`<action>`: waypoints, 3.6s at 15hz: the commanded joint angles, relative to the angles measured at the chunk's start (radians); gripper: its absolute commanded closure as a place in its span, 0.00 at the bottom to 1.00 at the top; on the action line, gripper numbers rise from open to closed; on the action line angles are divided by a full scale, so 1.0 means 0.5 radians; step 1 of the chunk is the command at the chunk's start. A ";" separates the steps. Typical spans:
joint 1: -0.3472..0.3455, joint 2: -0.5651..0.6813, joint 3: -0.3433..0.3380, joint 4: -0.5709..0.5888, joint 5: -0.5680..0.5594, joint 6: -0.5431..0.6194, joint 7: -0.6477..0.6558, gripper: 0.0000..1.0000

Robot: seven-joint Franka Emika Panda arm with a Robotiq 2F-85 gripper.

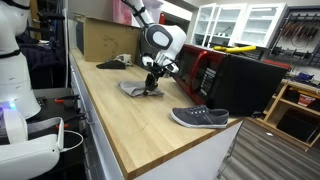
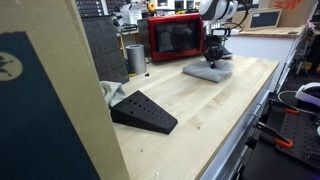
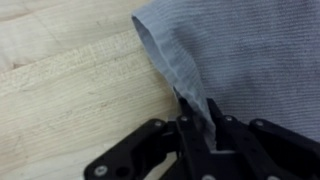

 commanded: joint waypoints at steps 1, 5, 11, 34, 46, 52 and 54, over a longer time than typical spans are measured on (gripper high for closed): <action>0.008 -0.178 -0.009 -0.104 -0.135 -0.103 -0.015 1.00; 0.045 -0.364 -0.014 -0.216 -0.347 -0.153 0.037 0.99; 0.138 -0.525 0.060 -0.295 -0.408 -0.136 0.162 0.99; 0.419 -0.520 0.424 -0.104 0.753 -0.895 0.143 0.68; 0.083 -0.652 0.024 -0.091 0.528 -1.021 0.034 0.00; 0.009 -0.581 -0.049 -0.091 0.454 -0.752 0.080 0.00; -0.004 -0.577 -0.052 -0.097 0.476 -0.774 0.039 0.00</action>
